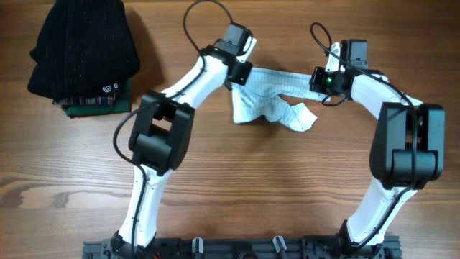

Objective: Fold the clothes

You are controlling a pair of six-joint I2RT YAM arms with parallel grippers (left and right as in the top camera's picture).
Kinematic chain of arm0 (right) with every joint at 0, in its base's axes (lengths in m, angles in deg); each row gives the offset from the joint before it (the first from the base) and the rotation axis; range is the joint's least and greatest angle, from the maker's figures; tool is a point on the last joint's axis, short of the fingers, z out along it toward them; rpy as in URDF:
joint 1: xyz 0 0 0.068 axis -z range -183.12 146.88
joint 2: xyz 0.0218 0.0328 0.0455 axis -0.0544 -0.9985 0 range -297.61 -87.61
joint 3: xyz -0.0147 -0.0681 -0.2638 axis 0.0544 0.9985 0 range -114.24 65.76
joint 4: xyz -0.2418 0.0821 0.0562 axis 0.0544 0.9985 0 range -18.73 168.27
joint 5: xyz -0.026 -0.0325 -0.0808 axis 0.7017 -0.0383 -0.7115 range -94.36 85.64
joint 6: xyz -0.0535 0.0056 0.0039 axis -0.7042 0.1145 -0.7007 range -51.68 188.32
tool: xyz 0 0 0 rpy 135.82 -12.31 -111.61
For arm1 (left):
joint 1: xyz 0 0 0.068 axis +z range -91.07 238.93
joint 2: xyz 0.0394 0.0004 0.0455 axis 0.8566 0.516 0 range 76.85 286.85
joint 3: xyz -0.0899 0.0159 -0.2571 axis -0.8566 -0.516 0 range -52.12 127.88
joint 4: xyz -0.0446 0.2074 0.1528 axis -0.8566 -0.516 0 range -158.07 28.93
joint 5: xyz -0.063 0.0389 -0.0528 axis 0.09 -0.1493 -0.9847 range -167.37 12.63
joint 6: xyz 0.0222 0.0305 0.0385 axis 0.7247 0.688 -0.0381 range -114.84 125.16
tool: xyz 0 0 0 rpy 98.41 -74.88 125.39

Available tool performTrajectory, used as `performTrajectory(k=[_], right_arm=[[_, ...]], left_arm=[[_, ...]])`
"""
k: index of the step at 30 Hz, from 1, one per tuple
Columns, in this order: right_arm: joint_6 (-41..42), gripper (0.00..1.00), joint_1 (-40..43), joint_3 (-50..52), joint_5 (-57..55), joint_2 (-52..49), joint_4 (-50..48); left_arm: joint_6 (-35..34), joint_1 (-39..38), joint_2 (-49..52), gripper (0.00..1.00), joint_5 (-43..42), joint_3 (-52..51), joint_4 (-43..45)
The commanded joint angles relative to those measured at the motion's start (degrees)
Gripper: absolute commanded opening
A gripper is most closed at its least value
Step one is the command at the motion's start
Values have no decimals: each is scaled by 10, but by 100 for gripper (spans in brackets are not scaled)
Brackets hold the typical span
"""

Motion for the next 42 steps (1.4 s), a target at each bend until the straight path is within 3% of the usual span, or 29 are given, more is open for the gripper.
performTrajectory(k=[1, 9, 12, 13, 19, 20, 21, 22, 29, 36, 39, 41, 42], right_arm=[[-31, 13, 2, 13, -50, -61, -21], [-46, 36, 6, -16, -44, -61, -23], [-46, 61, 6, -59, -44, -59, 26], [-47, 65, 6, -72, -42, -59, 41], [-61, 76, 6, -174, 14, -56, 159], [-60, 80, 6, -199, 19, -56, 191], [-59, 82, 6, -214, 19, -55, 209], [-59, 85, 6, -237, 27, -53, 237], [-61, 97, 5, -323, 55, -19, 349], [-78, 97, 3, -324, 74, 20, 448], [-89, 91, -2, -324, 88, 30, 496], [-96, 82, -12, -324, 93, 31, 535], [-103, 74, -20, -323, 93, 31, 556]], left_arm=[[7, 30, 16, 4, 27, 0, -9], [7, 35, 16, 4, 27, 0, -8], [7, 35, 16, 4, 27, 0, -6], [7, 35, 16, 4, 28, 0, -5], [7, 35, 14, 4, 30, 0, 0], [7, 35, 11, 12, 30, 0, -4], [7, 35, 8, 29, 30, 0, -7], [7, 34, 0, 40, 30, 0, -11], [7, 35, -65, 89, 29, 0, -15], [7, 34, -112, 92, 29, 0, -59], [6, 33, -125, 92, 24, 0, -96], [-5, 32, -134, 74, 14, 0, -133], [-15, 32, -139, 50, 2, 0, -155]])
